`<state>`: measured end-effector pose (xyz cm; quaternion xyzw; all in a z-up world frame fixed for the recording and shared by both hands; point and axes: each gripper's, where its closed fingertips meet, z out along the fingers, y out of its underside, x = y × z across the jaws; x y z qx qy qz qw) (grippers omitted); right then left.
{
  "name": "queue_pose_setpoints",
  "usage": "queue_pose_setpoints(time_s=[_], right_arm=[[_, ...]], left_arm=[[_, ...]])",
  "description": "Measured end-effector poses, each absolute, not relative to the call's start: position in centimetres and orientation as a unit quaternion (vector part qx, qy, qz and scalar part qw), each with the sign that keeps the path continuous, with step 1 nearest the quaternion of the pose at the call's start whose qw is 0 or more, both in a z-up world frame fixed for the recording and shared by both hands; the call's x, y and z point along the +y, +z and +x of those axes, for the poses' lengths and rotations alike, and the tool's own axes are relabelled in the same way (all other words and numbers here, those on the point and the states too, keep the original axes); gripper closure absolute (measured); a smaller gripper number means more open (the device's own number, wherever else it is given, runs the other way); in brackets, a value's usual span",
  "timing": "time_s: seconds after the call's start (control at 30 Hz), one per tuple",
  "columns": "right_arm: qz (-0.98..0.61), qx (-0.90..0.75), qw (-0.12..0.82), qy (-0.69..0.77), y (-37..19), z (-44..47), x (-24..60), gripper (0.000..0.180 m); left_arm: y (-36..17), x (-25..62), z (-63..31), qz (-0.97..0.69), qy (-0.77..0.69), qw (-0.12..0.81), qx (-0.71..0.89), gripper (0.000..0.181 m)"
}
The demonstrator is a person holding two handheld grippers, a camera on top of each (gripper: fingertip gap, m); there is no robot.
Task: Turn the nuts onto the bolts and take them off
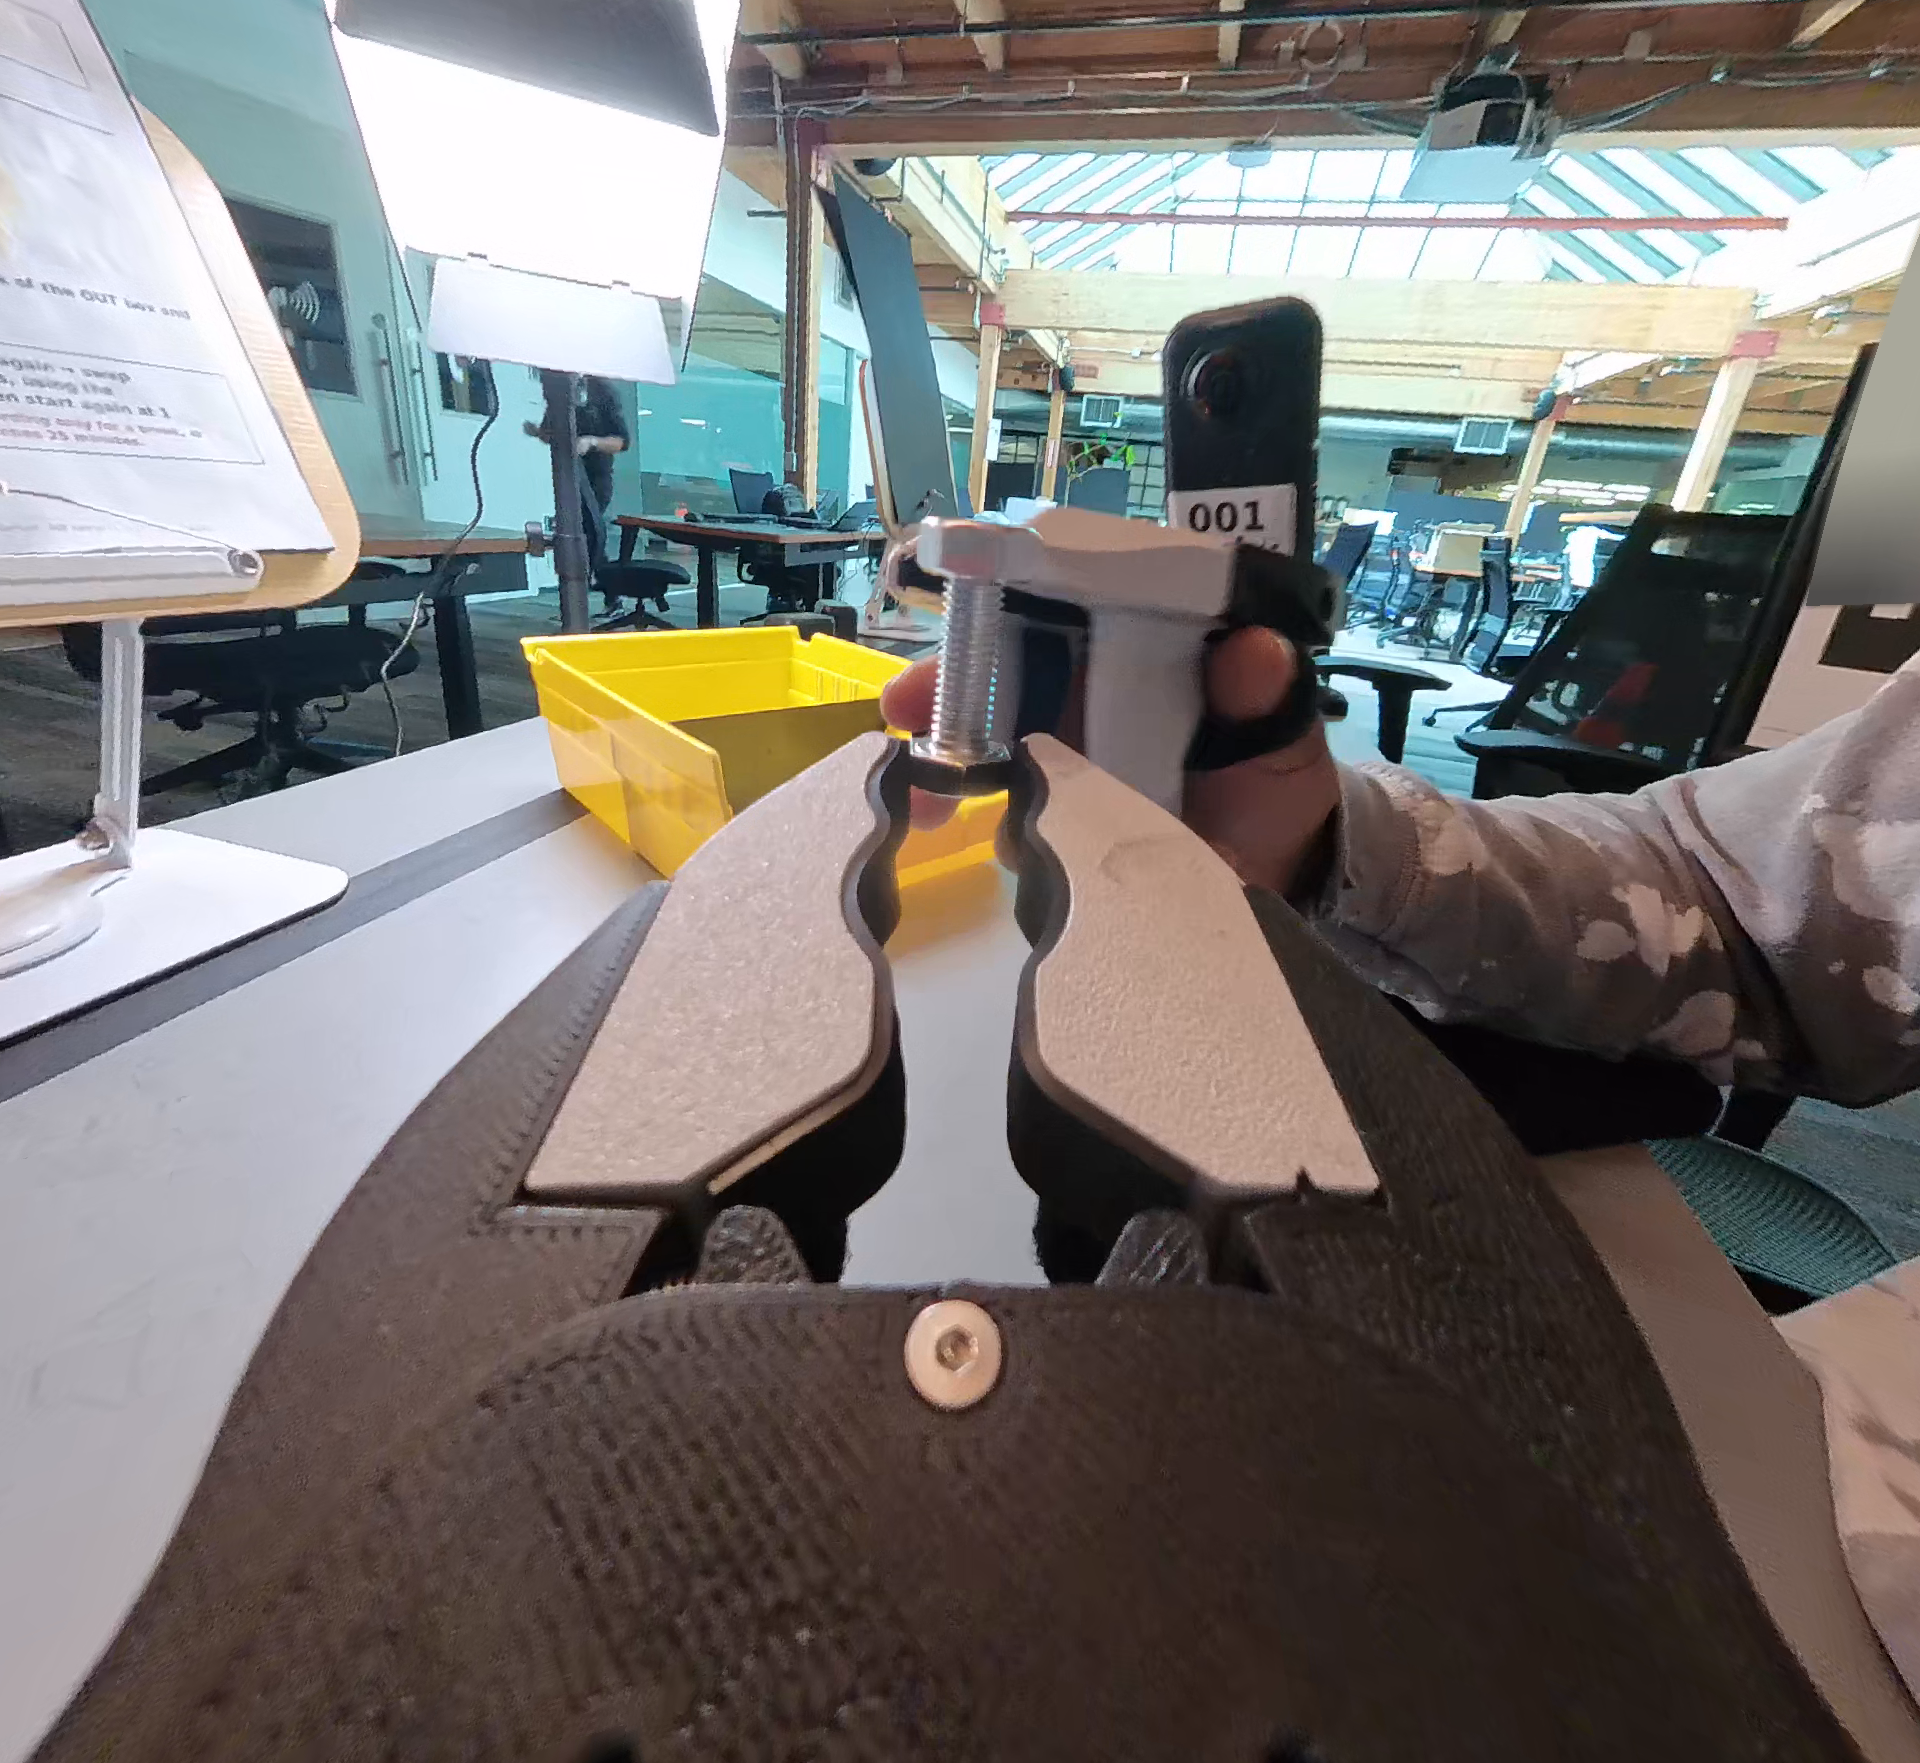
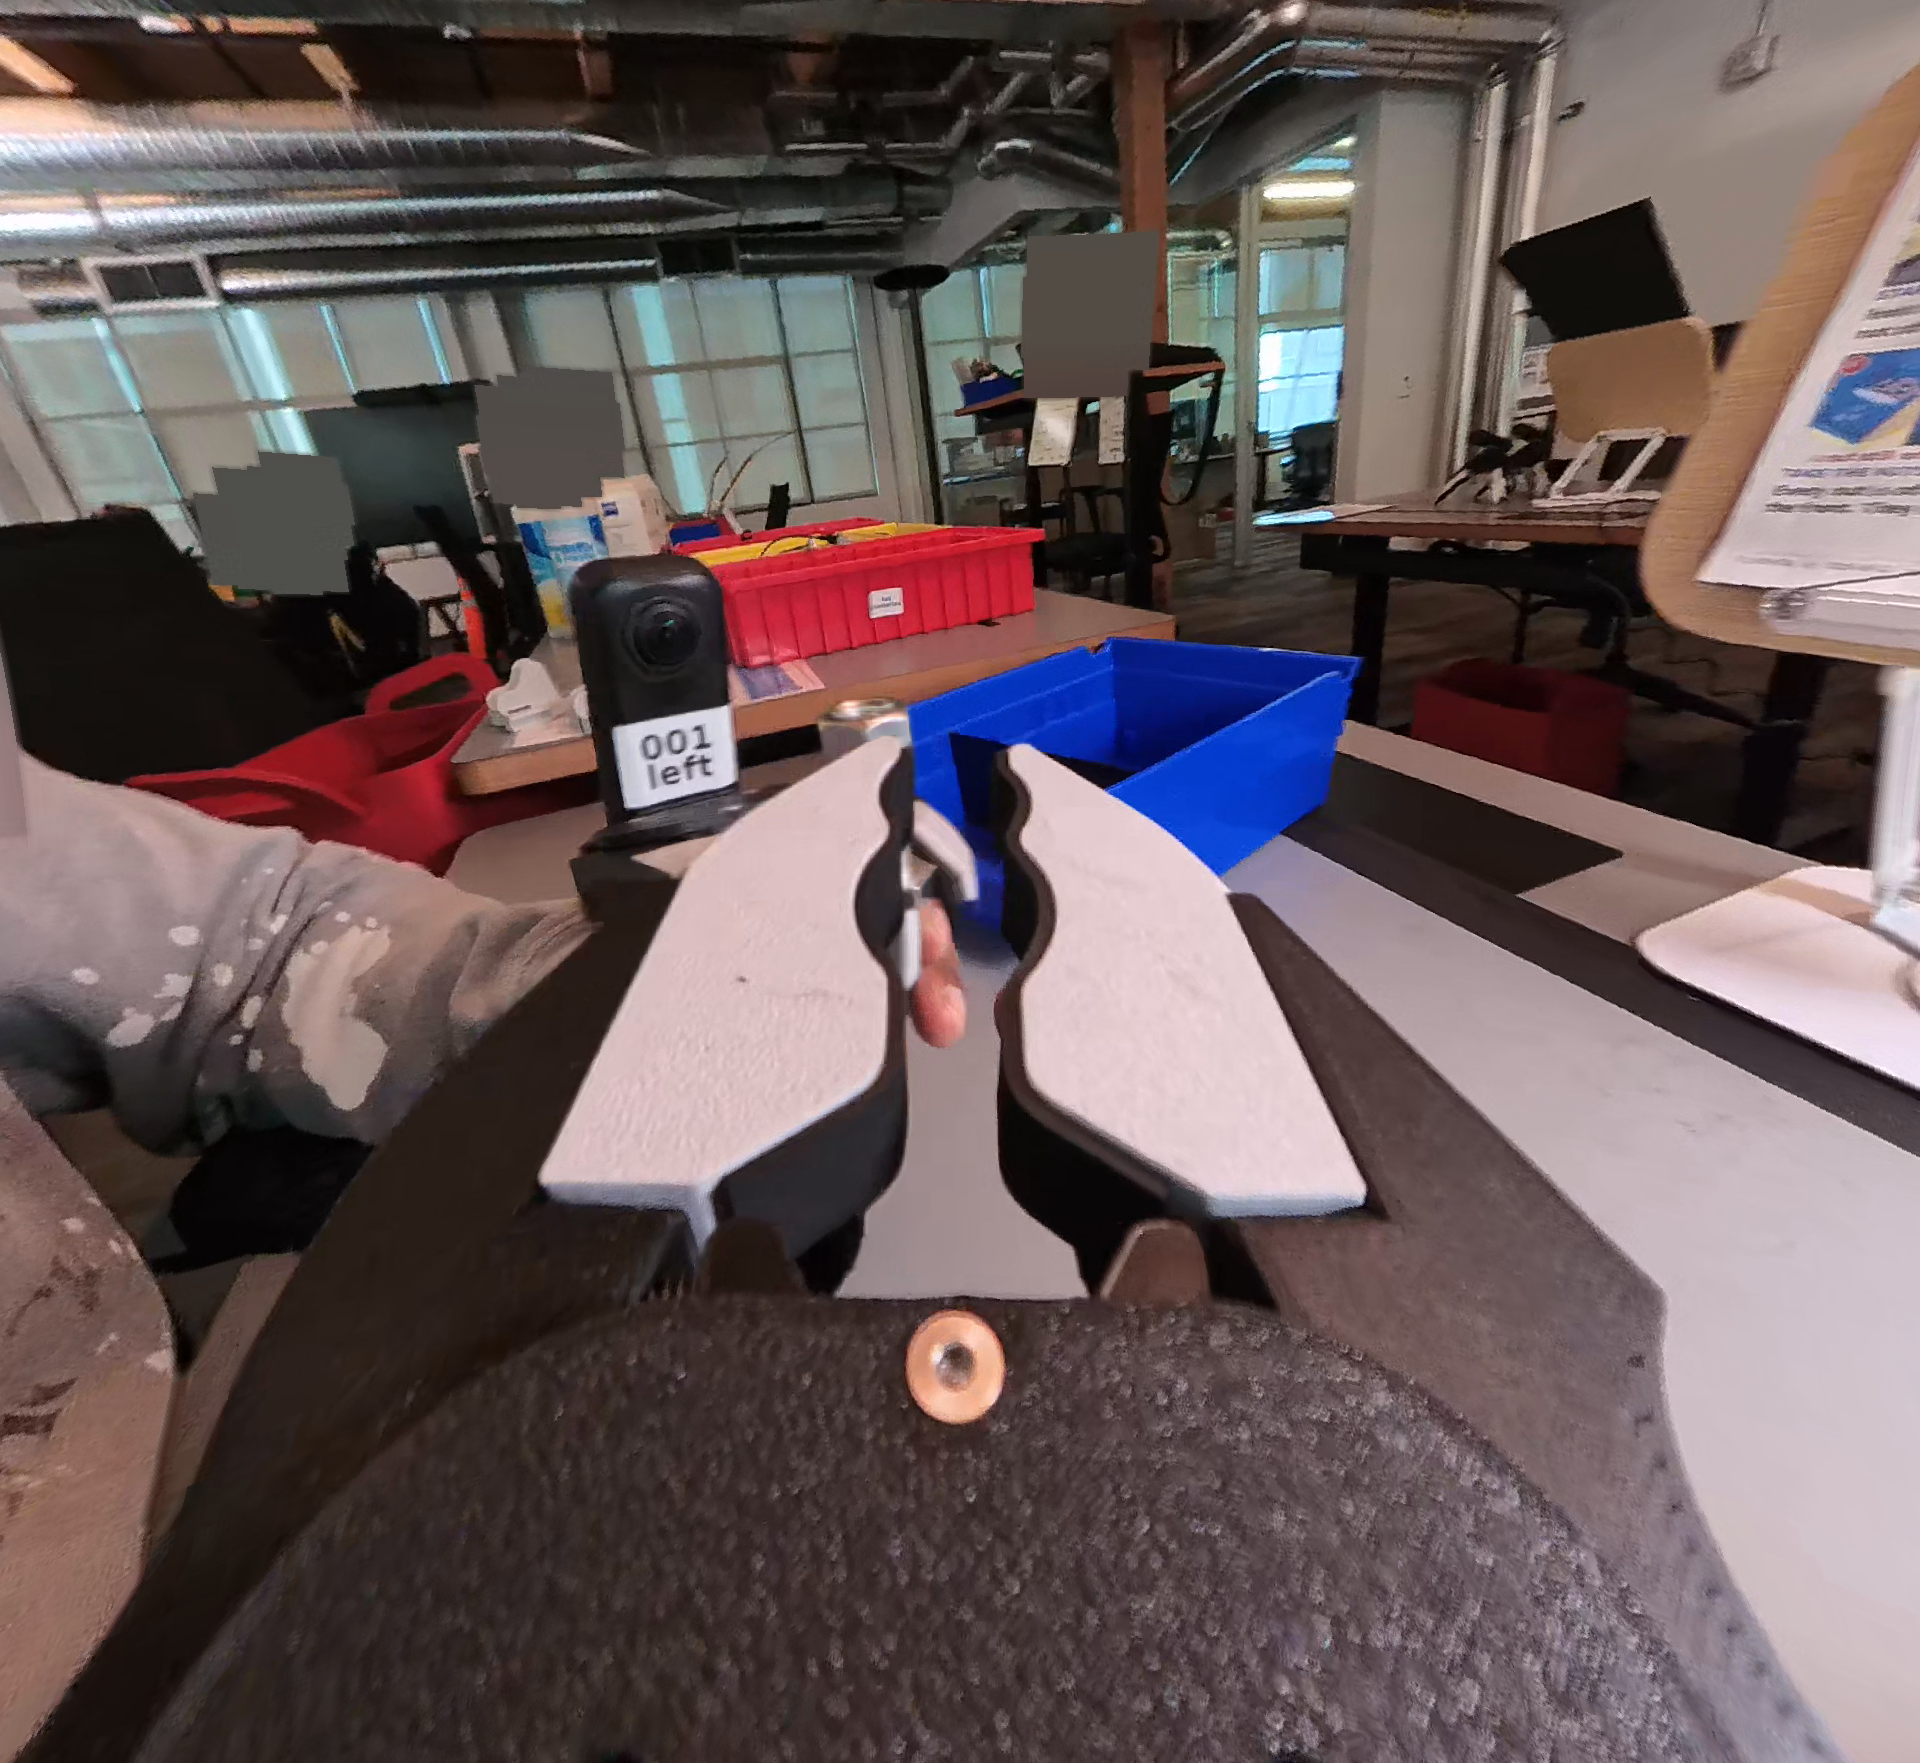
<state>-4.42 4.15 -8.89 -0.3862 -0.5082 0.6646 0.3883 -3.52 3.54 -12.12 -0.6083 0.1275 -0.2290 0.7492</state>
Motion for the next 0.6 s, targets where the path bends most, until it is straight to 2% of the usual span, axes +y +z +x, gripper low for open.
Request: queue_pose_setpoints(time_s=[0.33,0.6], right_arm=[[-0.366,-0.525,0.385,0.665,-8.8,-4.3,2.9,0.153],[-0.378,-0.512,0.403,0.658,-8.5,-4.0,4.6,0.16]], left_arm=[[-12.6,3.8,-3.2,-0.618,-0.225,0.741,0.133,0.162],[-12.2,3.6,-3.6,-0.612,-0.222,0.748,0.13,0.162]])
